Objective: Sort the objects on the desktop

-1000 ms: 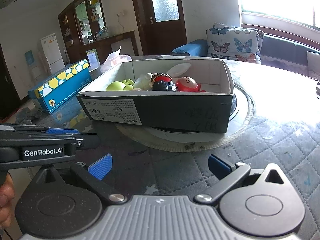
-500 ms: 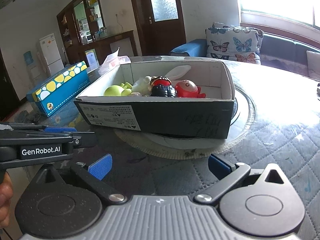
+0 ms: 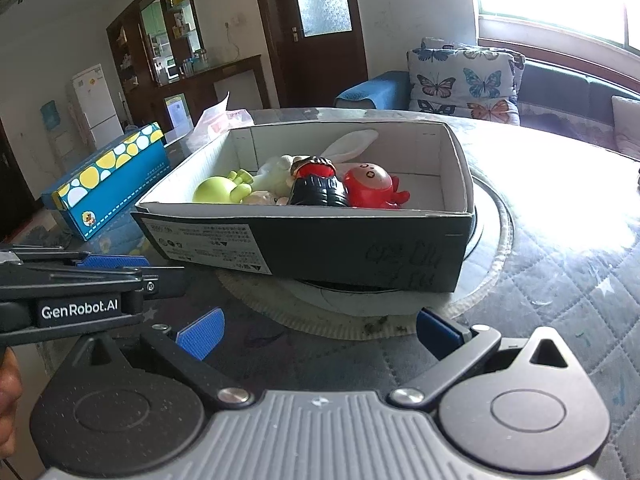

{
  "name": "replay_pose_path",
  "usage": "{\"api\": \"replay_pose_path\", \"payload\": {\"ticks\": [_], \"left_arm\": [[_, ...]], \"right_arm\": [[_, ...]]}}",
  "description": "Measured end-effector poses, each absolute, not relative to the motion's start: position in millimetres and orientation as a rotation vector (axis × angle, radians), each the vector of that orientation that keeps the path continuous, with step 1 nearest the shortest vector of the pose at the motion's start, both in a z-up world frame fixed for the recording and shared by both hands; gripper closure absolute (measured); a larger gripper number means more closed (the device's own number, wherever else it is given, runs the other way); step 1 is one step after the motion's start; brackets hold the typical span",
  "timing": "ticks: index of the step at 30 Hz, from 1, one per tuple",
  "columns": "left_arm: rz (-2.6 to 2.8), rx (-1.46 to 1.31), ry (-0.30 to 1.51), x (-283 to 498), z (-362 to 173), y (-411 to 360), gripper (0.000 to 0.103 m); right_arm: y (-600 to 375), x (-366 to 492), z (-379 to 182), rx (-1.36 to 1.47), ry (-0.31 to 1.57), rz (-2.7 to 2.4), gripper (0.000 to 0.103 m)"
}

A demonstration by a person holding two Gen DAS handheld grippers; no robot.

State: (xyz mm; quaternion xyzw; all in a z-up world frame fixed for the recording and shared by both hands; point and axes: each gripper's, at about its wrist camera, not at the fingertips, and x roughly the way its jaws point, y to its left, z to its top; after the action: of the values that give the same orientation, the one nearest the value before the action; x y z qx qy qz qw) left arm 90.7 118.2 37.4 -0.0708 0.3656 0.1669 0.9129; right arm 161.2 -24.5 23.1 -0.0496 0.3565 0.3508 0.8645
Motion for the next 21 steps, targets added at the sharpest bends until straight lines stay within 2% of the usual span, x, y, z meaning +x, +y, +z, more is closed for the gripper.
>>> {"api": "replay_pose_path", "payload": {"ticks": [21], "left_arm": [[0.352,-0.132,0.792,117,32,132,0.064]], "right_arm": [[-10,186,20,-0.132,0.774,0.726,0.000]]}}
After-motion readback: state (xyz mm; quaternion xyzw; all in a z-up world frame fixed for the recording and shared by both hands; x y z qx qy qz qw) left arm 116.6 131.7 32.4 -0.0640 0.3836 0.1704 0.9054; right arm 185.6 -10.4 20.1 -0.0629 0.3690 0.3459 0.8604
